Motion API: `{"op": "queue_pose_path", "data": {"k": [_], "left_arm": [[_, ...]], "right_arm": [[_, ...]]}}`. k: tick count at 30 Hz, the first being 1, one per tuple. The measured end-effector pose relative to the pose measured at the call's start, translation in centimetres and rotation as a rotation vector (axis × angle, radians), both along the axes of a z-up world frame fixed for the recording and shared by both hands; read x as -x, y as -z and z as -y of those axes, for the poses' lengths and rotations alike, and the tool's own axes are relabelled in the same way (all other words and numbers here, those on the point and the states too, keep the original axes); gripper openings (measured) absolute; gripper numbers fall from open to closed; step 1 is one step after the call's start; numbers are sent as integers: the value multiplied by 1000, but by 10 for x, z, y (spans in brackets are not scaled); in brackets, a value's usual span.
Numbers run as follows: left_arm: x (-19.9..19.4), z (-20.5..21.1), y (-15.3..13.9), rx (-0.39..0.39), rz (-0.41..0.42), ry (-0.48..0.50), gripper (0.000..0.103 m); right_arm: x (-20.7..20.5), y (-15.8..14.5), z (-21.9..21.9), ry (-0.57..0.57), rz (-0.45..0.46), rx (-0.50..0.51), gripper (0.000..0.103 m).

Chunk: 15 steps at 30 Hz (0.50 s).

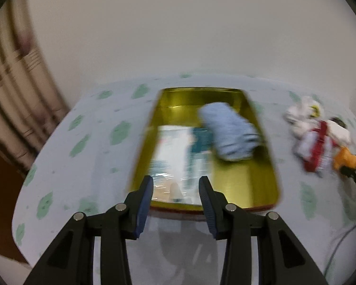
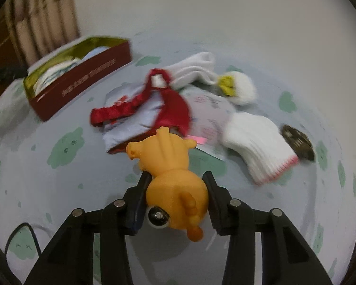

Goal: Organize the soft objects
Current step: 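Grasp the orange rubber toy with the right tool, then grasp the red-and-white cloth item with the left tool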

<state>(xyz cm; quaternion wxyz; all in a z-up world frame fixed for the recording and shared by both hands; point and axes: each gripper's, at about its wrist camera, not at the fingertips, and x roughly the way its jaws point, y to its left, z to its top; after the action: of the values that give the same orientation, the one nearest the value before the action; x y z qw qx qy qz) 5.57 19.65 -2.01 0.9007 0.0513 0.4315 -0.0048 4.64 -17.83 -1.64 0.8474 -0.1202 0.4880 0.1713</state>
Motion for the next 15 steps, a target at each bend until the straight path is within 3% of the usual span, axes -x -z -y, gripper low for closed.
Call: {"op": "queue_pose_path", "data": {"k": [4,10,15], "left_arm": [[-5,47,-4,-6,-4,118,41],[-12,115,0,42,-44,282,41],[-20,167,16,46,-104,392,41]], "right_arm": [[7,-5,30,115,26,-15,41],[14,-7,87,430,85,-17,41],[19,4,104,512,83,-47,41]]}}
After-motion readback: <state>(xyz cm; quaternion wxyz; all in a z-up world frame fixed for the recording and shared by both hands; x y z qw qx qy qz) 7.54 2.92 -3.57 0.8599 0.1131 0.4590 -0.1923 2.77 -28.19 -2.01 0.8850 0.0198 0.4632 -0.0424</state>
